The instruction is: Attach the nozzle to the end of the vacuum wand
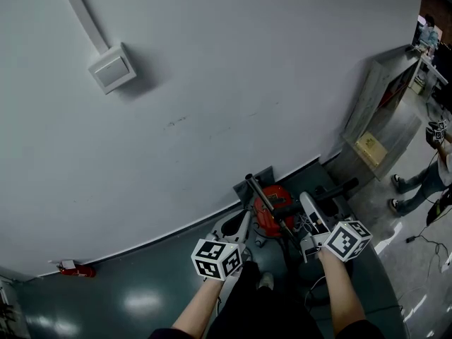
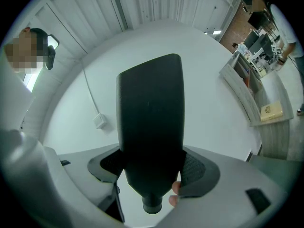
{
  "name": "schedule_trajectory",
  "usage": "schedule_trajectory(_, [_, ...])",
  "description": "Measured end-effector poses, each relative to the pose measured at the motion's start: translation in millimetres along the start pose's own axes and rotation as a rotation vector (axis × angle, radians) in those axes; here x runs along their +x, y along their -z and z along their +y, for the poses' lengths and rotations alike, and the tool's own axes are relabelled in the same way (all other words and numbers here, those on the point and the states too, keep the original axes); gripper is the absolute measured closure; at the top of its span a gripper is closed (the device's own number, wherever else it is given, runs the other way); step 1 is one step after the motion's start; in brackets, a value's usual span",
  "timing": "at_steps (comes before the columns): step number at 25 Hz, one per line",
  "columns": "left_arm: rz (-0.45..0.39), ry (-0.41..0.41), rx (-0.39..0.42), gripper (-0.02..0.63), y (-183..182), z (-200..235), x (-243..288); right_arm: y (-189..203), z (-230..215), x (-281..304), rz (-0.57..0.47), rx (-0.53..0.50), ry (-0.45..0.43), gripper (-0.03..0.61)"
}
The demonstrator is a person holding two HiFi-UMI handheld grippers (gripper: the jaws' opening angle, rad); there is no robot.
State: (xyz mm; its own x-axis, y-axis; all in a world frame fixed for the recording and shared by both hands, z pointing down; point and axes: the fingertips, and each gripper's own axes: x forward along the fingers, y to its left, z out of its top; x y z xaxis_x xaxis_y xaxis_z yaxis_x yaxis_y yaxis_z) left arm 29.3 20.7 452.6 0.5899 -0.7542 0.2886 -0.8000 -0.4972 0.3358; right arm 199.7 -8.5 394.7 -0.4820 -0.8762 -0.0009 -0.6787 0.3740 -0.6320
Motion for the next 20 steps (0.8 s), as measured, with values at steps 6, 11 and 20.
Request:
schedule_trajectory(6, [0.01, 0.006, -0.023, 0.609, -1.4, 19.0, 20.3, 1.1, -10.0, 26.6, 0.012, 0.004, 0.017, 0.247])
schedule_trajectory(11, [0.025, 0.01, -0.048, 0.609, -1.4, 39.5, 38.6, 5.1, -18.9, 51.6, 0.024, 0.006, 0.028, 0.247])
schedule_trajectory(20, [0.066, 0.023, -0.096, 0.609, 8.7, 80.2, 68.2, 9.9, -31.9, 98.1, 0.035, 0.005, 0.062, 0.247])
